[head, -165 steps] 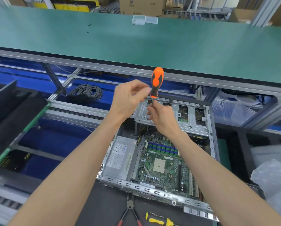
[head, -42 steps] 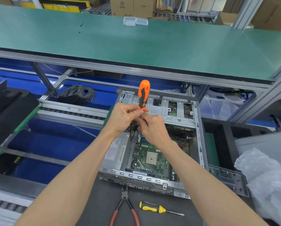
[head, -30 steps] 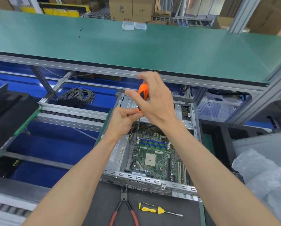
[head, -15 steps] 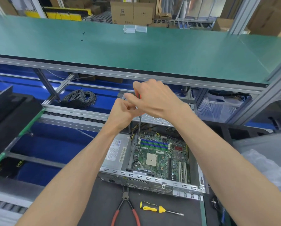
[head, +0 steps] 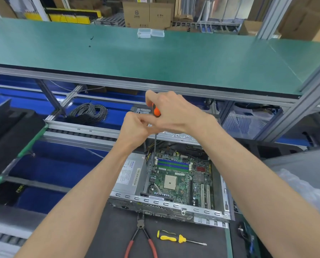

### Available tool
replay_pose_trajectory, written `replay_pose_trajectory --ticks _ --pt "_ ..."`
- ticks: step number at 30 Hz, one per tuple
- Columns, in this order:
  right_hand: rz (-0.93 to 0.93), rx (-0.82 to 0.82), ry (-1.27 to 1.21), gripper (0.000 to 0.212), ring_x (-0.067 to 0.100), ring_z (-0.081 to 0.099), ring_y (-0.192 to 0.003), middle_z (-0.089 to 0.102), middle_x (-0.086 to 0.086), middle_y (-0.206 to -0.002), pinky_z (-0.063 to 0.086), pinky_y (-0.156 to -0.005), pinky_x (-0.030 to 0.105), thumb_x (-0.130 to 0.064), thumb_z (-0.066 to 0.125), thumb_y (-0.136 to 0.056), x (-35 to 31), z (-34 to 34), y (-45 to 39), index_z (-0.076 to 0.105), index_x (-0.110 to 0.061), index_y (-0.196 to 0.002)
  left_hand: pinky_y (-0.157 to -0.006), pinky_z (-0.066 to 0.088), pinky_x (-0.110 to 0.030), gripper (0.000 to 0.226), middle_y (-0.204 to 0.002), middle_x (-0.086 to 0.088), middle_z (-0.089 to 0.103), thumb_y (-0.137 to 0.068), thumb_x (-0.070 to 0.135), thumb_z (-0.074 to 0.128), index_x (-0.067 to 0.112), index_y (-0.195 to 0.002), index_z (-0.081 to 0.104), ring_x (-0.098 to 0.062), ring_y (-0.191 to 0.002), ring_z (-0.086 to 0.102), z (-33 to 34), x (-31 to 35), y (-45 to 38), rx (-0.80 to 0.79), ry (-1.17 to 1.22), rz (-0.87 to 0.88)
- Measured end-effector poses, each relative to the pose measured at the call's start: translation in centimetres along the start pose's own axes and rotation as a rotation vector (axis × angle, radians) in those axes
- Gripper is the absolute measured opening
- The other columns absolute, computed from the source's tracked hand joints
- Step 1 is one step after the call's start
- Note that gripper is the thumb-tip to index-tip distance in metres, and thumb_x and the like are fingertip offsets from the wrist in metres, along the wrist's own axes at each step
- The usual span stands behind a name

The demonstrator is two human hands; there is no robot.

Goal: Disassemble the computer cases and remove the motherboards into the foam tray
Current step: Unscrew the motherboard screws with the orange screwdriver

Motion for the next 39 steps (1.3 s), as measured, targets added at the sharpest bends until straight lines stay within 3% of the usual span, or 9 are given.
replay_pose_trajectory --ticks 4,6,12,15,18,22,27,32,39 --pt "0.129 0.075 0.148 0.022 0.033 0.043 -0.072 0.039 0.003 -0.074 0.031 -0.062 0.037 -0.040 0.047 -0.098 0.8 0.0 -0.6 0.038 -0.021 -0.094 -0.046 0.029 -0.015 0.027 -0.047 0.015 0.048 -0.060 0.043 0.090 0.042 -0.072 0.066 -0.006 -0.045 0.029 0.2 -0.1 -0.1 0.080 -0.063 -0.031" --pt "0.064 0.019 0.100 0.013 0.034 0.048 -0.077 0.051 0.007 -0.081 0.036 -0.061 0.037 -0.029 0.050 -0.094 0.4 0.4 -1.0 0.042 -0.019 -0.094 -0.052 0.034 -0.023 0.022 -0.053 -0.008 0.055 -0.065 0.041 0.086 0.040 -0.075 0.067 -0.015 -0.050 0.037 0.5 -0.3 -0.2 0.004 -0.043 -0.046" --pt "-0.028 -0.126 -0.061 0.028 0.021 0.052 -0.077 0.058 -0.004 -0.079 0.045 -0.063 0.033 -0.033 0.053 -0.071 -0.3 0.1 -0.7 0.054 -0.018 -0.095 -0.057 0.025 -0.031 0.008 -0.053 -0.022 0.035 -0.077 0.024 0.076 0.030 -0.072 0.074 -0.038 -0.054 0.026 0.1 0.0 -0.2 -0.120 0.044 -0.004" --pt "0.066 -0.020 0.053 0.039 0.031 0.049 -0.074 0.048 0.002 -0.075 0.039 -0.062 0.038 -0.055 0.041 -0.085 0.2 -0.1 -0.7 0.047 -0.017 -0.088 -0.050 0.024 -0.023 0.020 -0.050 0.002 0.030 -0.066 0.027 0.086 0.035 -0.059 0.069 -0.025 -0.053 0.020 -0.5 0.1 -0.4 0.011 0.025 0.015" --pt "0.131 0.026 0.162 0.022 0.032 0.042 -0.075 0.032 0.000 -0.073 0.031 -0.064 0.038 -0.039 0.047 -0.098 0.7 0.0 -1.1 0.044 -0.018 -0.092 -0.044 0.019 -0.015 0.023 -0.045 0.017 0.041 -0.066 0.029 0.092 0.037 -0.071 0.070 -0.009 -0.044 0.020 -0.2 0.2 -0.2 0.042 0.005 0.019" --pt "0.032 -0.056 0.071 0.013 0.030 0.053 -0.087 0.055 0.005 -0.087 0.040 -0.067 0.036 -0.026 0.054 -0.091 0.1 0.7 -1.6 0.053 -0.016 -0.098 -0.056 0.028 -0.025 0.018 -0.054 -0.021 0.045 -0.071 0.032 0.086 0.032 -0.076 0.069 -0.020 -0.052 0.033 0.1 -0.7 -0.2 -0.076 0.016 -0.063" --pt "-0.058 -0.146 -0.063 0.025 0.020 0.051 -0.079 0.054 -0.009 -0.079 0.046 -0.067 0.034 -0.018 0.059 -0.072 -1.0 0.3 -1.2 0.057 -0.019 -0.096 -0.055 0.024 -0.023 0.027 -0.053 -0.009 0.026 -0.074 0.016 0.076 0.029 -0.056 0.061 -0.025 -0.053 0.021 0.0 -0.5 -0.1 -0.133 0.021 -0.028" --pt "0.100 0.035 0.175 0.029 0.032 0.042 -0.074 0.039 0.002 -0.073 0.031 -0.064 0.038 -0.046 0.044 -0.095 -0.3 0.0 -1.2 0.045 -0.018 -0.089 -0.044 0.023 -0.018 0.031 -0.049 0.014 0.033 -0.055 0.043 0.090 0.036 -0.056 0.060 -0.009 -0.049 0.023 -0.8 -0.6 -0.2 0.071 -0.045 -0.044" --pt "0.016 -0.081 0.065 0.014 0.032 0.054 -0.086 0.054 0.006 -0.085 0.047 -0.068 0.038 -0.020 0.053 -0.081 -0.5 0.7 -1.8 0.054 -0.012 -0.092 -0.054 0.027 -0.028 0.012 -0.057 -0.026 0.039 -0.073 0.036 0.078 0.032 -0.071 0.067 -0.032 -0.053 0.030 0.1 -0.5 0.1 -0.100 0.011 -0.015"
Point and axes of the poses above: each hand's wrist, its own y-axis away from the middle knuckle, its own z-axis out of the palm, x = y × z, the point moved 8 cm from there along -y, towards the middle knuckle
